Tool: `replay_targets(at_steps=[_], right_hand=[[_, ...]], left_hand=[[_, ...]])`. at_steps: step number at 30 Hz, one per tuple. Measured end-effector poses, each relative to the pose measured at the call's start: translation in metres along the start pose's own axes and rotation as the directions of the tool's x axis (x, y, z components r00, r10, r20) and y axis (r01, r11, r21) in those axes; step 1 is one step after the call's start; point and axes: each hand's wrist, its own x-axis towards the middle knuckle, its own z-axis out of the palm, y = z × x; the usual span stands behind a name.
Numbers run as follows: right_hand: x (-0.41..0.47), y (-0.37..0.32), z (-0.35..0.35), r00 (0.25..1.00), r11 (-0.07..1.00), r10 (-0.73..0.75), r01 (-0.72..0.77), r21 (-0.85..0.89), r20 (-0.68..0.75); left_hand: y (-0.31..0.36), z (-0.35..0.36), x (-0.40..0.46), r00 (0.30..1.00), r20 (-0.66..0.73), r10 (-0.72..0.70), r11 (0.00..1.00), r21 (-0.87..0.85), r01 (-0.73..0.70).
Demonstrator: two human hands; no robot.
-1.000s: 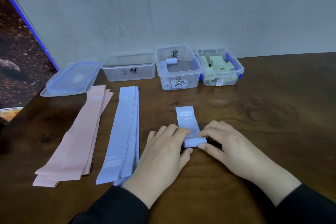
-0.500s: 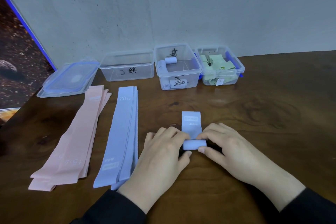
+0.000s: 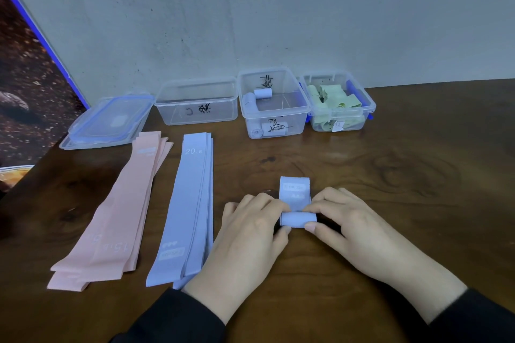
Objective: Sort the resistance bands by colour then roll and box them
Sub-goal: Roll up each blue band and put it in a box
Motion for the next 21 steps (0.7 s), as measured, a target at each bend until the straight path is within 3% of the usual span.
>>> replay_targets(at_steps=[21], right_hand=[[0.0008, 0.0008, 0.0002, 1.0, 1.0, -0.008, 0.008, -0.019, -0.006]], left_hand=[[0.0011, -0.0022, 0.0005, 1.0, 0.018, -0.023, 1.0, -0.009, 0.023]])
